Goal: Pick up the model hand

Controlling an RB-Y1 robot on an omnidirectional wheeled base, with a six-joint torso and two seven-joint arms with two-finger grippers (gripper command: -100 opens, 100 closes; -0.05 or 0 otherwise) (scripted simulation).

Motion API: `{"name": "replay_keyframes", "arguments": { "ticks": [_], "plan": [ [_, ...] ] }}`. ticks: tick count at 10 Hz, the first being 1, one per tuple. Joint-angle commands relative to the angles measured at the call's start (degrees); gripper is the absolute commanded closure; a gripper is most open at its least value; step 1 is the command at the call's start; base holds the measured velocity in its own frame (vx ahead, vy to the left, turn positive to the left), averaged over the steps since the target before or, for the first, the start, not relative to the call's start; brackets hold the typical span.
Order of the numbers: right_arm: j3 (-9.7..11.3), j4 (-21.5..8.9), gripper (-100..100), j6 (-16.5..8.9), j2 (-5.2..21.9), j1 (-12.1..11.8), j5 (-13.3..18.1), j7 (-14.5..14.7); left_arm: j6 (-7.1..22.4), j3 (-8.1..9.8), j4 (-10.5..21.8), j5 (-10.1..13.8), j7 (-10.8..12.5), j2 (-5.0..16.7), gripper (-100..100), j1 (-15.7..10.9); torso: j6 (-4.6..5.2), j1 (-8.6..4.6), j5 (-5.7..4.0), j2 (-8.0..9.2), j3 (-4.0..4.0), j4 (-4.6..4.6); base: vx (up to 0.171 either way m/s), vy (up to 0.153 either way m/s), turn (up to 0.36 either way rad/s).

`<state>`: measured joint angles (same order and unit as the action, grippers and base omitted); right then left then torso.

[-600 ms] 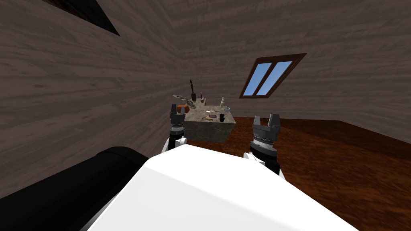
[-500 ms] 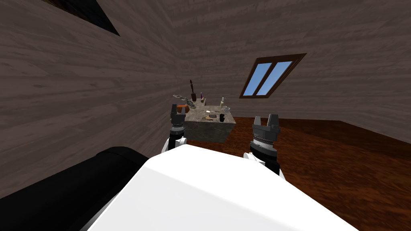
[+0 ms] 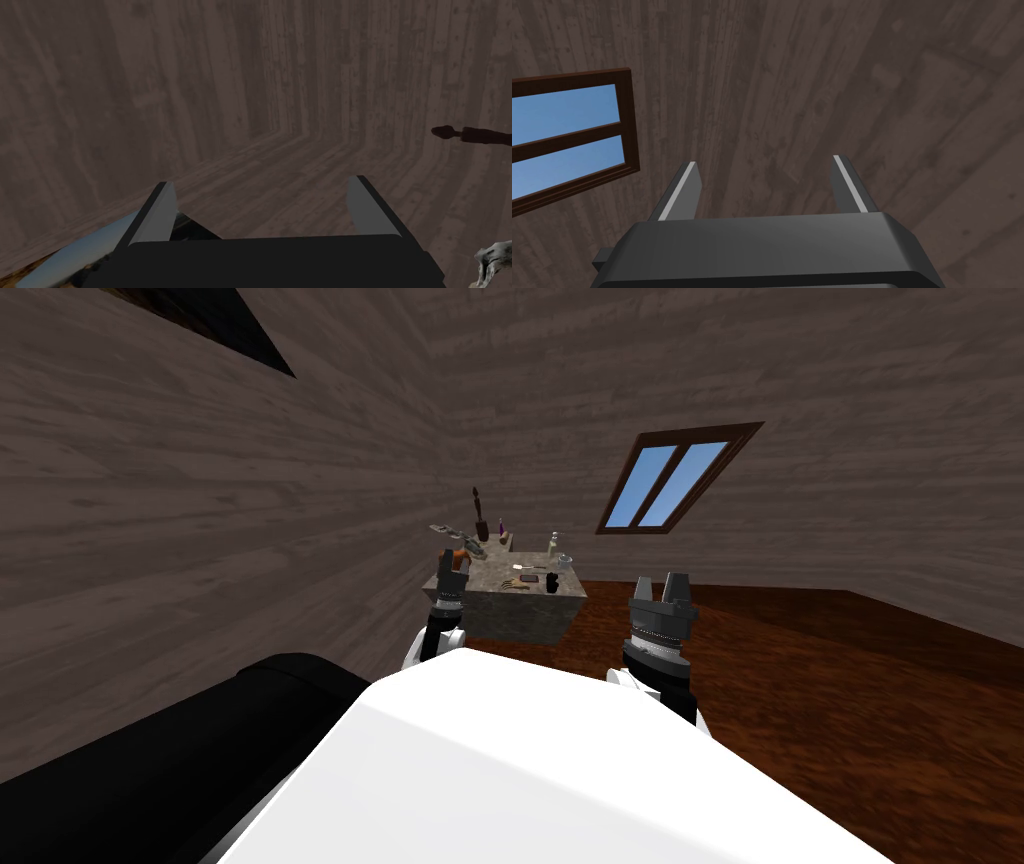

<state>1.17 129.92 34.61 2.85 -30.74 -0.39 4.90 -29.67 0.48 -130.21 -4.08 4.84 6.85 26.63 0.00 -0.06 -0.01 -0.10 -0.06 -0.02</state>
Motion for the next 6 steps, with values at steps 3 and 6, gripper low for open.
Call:
{"name": "replay_keyframes", "arguments": {
  "ticks": [3, 6],
  "plan": [
    [0.00, 0.00, 0, 0.00, 0.00, 0.00, 0.00, 0.00, 5.70, -0.40, 2.45, 0.82, 1.37, 0.65, -100, -1.59, 0.00, -0.01, 0.00, -0.01, 0.00, 0.00, 0.024, -0.019, 0.005],
    [0.00, 0.00, 0, 0.00, 0.00, 0.00, 0.00, 0.00, 9.68, -0.60, 3.77, 1.33, 2.21, 0.83, -100, -2.65, 0.00, -0.01, 0.00, 0.02, 0.01, 0.00, 0.018, -0.019, 0.004]
  ]
}}
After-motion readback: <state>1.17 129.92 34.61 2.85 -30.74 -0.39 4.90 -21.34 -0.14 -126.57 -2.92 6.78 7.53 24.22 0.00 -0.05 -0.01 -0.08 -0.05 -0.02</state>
